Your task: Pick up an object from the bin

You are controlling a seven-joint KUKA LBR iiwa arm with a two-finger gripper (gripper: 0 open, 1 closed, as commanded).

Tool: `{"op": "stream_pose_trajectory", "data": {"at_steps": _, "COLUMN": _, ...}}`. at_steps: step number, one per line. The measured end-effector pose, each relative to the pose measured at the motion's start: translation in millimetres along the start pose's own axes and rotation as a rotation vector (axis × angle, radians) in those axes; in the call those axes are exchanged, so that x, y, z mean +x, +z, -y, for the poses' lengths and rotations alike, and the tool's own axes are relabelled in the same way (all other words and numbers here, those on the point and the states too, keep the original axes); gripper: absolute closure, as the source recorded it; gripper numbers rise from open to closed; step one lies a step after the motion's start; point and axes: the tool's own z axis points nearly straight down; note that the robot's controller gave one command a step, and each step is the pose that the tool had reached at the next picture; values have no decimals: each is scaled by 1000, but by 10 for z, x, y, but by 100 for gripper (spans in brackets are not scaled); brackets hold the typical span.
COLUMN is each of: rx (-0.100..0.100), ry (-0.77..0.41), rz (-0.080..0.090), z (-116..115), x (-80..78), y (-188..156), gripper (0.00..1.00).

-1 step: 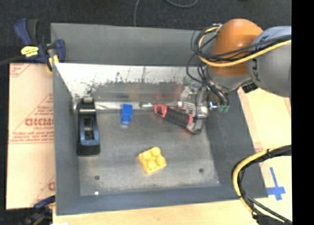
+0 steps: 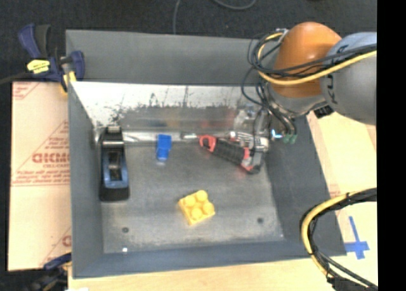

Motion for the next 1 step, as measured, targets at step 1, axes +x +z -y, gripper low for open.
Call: {"op": "stream_pose_trajectory", "data": {"at_steps": 1, "rx": -1, "ry": 156, "rz": 3, "z": -36, "x": 80, "y": 339, "gripper": 0}}
